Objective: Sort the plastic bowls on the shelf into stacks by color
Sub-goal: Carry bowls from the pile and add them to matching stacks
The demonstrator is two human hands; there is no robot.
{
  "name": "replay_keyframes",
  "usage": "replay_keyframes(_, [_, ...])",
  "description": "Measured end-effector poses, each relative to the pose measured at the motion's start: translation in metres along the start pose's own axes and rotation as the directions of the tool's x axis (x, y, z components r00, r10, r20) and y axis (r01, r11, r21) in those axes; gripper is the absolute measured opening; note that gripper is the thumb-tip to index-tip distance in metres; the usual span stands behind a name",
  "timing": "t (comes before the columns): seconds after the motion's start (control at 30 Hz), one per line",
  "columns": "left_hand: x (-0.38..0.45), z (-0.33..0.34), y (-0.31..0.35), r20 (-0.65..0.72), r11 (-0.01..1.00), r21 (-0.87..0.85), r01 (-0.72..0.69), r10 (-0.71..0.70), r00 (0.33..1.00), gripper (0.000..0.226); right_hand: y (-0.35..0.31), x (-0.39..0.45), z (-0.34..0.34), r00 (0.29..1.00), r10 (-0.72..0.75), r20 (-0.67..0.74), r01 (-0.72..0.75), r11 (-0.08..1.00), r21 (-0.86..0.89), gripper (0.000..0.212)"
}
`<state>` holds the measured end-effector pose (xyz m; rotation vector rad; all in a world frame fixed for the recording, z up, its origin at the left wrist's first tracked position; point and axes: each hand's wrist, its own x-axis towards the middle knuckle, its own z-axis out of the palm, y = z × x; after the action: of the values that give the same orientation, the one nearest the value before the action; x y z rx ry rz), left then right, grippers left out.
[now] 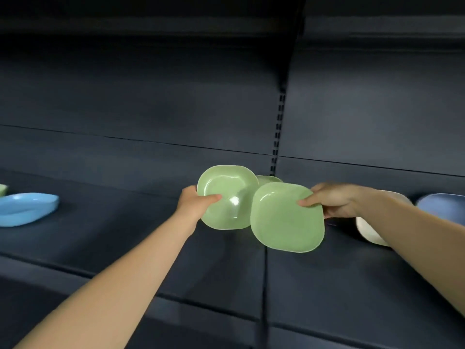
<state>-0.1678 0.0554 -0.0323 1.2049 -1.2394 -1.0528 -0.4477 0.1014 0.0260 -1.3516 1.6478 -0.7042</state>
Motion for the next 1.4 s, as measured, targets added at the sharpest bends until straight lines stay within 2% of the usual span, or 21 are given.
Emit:
replay_keyframes(0.1, [-0.006,-0.083,0.004,-0.041,1.000,0.001,-0.023,0.023,0.999,0.033,-0.038,-0.003,0.069,0.992,-0.103,-0.072,0.107,0.993,0.049,0.013])
replay_keyframes(0.23, [-0.019,-0.184,0.005,-0.108,0.998,0.012,-0.054,0.054,0.993,0.019,-0.084,-0.002,0.169,0.961,-0.214,-0.178,0.228,0.972,0.064,0.014])
replay_keyframes(0.33, [-0.026,-0.249,0.005,-0.171,0.999,0.024,-0.036,0.040,0.984,0.020,-0.118,0.001,0.235,0.943,-0.263,-0.203,0.285,0.955,0.084,0.015])
replay_keyframes(0.47, [-0.026,-0.318,0.010,-0.268,0.999,0.026,-0.029,0.035,0.963,0.023,-0.161,0.007,0.303,0.924,-0.316,-0.214,0.346,0.930,0.123,0.006])
replay_keyframes(0.63, [-0.010,-0.387,0.010,-0.343,0.998,0.025,-0.055,0.061,0.937,0.020,-0.207,0.026,0.367,0.901,-0.381,-0.207,0.415,0.897,0.155,0.014])
replay_keyframes(0.93, [0.064,-0.489,0.002,-0.397,1.000,0.016,-0.022,0.027,0.917,0.016,-0.279,0.099,0.462,0.886,-0.418,-0.198,0.456,0.862,0.221,0.025])
replay_keyframes(1.17, [0.141,-0.588,-0.014,-0.430,0.988,0.134,0.077,-0.012,0.903,0.024,-0.342,0.170,0.527,0.903,-0.396,-0.167,0.429,0.848,0.311,0.022])
replay_keyframes(1.4, [0.210,-0.659,-0.058,-0.317,0.963,0.228,0.141,-0.064,0.946,0.026,-0.372,0.216,0.595,0.932,-0.327,-0.154,0.362,0.858,0.365,0.016])
